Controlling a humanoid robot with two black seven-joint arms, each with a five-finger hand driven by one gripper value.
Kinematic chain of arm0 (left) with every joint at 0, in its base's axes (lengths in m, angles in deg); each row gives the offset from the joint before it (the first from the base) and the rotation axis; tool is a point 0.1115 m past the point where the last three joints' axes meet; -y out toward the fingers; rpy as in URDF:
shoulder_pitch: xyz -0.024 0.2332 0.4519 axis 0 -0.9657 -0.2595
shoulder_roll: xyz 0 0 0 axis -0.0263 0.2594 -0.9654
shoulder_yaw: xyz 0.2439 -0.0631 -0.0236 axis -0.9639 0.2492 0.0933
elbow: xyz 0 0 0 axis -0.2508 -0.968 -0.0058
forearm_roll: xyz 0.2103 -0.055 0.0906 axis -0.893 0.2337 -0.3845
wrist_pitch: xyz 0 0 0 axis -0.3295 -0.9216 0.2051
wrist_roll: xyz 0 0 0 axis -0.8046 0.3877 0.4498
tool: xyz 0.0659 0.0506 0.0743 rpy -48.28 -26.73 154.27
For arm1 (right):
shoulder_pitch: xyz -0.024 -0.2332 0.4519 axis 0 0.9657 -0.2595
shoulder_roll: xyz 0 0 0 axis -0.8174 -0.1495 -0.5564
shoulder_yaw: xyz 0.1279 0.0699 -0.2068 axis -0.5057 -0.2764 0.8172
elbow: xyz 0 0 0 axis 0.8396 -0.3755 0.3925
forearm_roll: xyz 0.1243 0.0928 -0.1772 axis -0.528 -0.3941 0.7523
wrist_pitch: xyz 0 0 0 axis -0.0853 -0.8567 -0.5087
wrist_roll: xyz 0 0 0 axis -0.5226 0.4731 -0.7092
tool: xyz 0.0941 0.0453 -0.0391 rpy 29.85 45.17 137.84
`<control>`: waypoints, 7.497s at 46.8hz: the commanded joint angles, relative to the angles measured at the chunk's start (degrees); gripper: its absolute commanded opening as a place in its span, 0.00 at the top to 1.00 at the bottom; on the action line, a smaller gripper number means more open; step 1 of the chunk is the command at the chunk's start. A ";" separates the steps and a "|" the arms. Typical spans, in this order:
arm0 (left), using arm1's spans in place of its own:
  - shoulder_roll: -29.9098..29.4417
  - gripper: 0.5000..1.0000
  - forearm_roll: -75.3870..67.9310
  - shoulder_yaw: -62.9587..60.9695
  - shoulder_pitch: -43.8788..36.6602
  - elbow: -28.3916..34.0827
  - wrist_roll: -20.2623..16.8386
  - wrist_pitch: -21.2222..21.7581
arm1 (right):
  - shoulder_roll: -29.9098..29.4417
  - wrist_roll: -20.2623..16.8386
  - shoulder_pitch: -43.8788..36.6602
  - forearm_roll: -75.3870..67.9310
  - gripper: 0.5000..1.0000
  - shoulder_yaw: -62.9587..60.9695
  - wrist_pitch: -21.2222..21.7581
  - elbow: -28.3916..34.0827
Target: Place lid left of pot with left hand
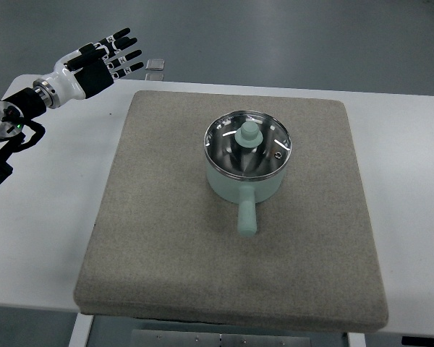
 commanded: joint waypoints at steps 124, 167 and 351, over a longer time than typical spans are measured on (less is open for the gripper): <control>-2.11 0.01 -89.20 -9.45 15.29 -28.63 -14.60 -2.91 | 0.00 0.01 0.01 0.00 0.15 0.00 0.00 0.00; 6.76 0.01 -96.76 -22.02 23.82 -29.43 -14.51 -3.18 | 0.00 0.01 0.01 0.00 0.15 0.00 0.00 0.00; -5.62 1.00 -109.33 -21.58 24.88 -37.77 -14.60 3.50 | 0.00 0.01 0.01 0.00 0.15 0.00 0.00 0.00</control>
